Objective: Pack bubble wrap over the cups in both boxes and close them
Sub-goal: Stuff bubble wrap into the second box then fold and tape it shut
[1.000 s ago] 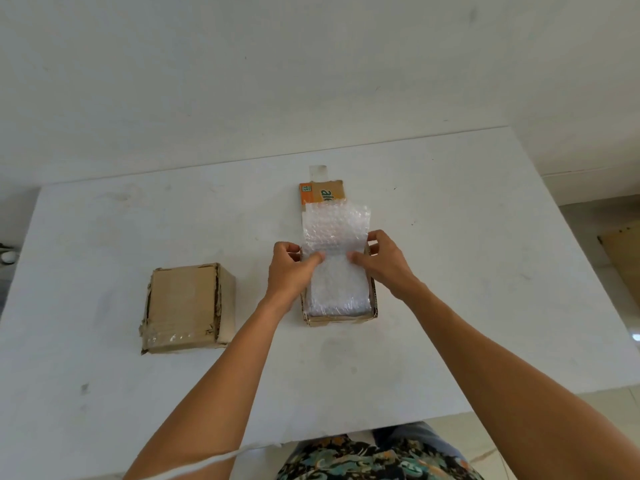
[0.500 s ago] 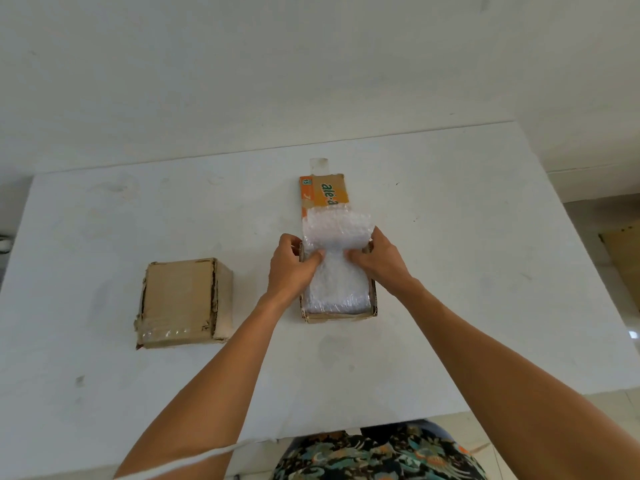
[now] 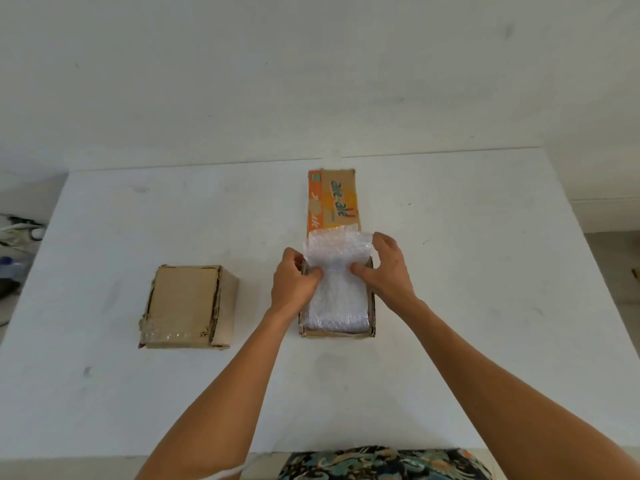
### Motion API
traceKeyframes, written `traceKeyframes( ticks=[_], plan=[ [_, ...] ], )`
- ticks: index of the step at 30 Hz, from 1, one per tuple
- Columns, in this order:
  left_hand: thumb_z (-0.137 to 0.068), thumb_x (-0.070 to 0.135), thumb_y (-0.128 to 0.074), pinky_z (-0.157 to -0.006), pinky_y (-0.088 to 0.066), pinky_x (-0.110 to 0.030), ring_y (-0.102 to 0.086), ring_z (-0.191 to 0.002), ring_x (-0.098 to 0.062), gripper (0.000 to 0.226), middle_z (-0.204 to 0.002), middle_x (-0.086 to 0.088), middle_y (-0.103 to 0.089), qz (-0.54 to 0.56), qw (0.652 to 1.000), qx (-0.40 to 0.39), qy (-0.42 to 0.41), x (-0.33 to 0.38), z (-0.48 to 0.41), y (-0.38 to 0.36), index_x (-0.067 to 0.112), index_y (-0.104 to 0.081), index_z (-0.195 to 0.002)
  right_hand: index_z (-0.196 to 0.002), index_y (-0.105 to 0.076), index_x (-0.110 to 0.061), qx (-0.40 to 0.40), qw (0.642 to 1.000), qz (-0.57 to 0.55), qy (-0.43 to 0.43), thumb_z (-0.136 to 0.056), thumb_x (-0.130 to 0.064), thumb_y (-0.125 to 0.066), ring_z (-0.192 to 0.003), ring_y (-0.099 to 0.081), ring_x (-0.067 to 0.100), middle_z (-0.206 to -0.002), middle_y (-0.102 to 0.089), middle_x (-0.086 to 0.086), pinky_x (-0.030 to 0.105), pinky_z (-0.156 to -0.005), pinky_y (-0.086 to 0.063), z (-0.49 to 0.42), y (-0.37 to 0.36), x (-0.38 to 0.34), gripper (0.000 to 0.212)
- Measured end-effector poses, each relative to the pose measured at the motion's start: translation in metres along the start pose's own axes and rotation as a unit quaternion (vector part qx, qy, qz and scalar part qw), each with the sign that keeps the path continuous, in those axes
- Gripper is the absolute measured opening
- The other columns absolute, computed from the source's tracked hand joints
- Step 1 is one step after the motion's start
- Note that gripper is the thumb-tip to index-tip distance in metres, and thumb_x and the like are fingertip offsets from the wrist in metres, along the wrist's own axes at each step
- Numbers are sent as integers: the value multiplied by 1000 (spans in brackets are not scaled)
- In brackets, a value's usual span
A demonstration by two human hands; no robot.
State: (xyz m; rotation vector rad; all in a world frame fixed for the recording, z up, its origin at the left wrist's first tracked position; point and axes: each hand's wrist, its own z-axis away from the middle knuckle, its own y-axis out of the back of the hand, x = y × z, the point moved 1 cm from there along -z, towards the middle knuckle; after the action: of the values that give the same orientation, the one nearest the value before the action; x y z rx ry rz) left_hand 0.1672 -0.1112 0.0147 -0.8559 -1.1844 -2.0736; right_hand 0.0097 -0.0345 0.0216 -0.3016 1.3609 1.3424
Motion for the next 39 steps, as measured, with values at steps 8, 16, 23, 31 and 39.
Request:
traceKeyframes(
  ticks=[8, 16, 23, 31, 39],
  plan=[
    [-87, 26, -70, -71, -48, -26, -58, -93, -19, 38, -105, -2, -59, 54, 998, 26, -15, -7, 7, -6, 15, -47, -115, -122, -56, -19, 23, 999, -43, 15, -80, -21, -74, -137, -34, 18, -149, -35, 3, 35, -110, -34, 9, -1, 8, 45],
    [-85, 19, -73, -88, -47, -30, -50, -110, -18, 37, -119, 0, -50, 69, 990, 68, -105, -12, 11, -10, 23, -49, -113, -102, -66, -18, 17, 998, -1, 60, -81, -22, -74, -134, -37, 21, -148, -39, 2, 31, -103, -36, 19, 1, 18, 23],
    [-86, 13, -71, -97, -41, -24, -49, -117, -11, 32, -127, 3, -52, 63, 984, 19, -165, -6, 11, 1, 32, -57, -107, -107, -69, -9, 23, 987, 113, 111, -79, -17, -74, -130, -43, 29, -142, -47, 10, 43, -102, -42, 18, 3, 14, 30],
    [-86, 11, -67, -94, -42, -33, -46, -127, -30, 5, -135, -14, -52, -83, 979, 48, -181, -6, 12, 1, 10, -71, -90, -102, -72, -15, 35, 956, 199, 212, -79, -33, -57, -111, -58, 36, -123, -61, 15, 47, -92, -44, 37, 3, 11, 34],
    [-69, 12, -83, -99, -43, -51, -43, -129, -35, 30, -136, -14, -51, -198, 935, 10, -295, -15, 17, 21, 20, -75, -97, -95, -75, -24, -11, 916, 322, 240, -77, -42, -53, -107, -62, 35, -114, -66, 12, 55, -96, -42, 36, 11, 11, 33]
  ],
)
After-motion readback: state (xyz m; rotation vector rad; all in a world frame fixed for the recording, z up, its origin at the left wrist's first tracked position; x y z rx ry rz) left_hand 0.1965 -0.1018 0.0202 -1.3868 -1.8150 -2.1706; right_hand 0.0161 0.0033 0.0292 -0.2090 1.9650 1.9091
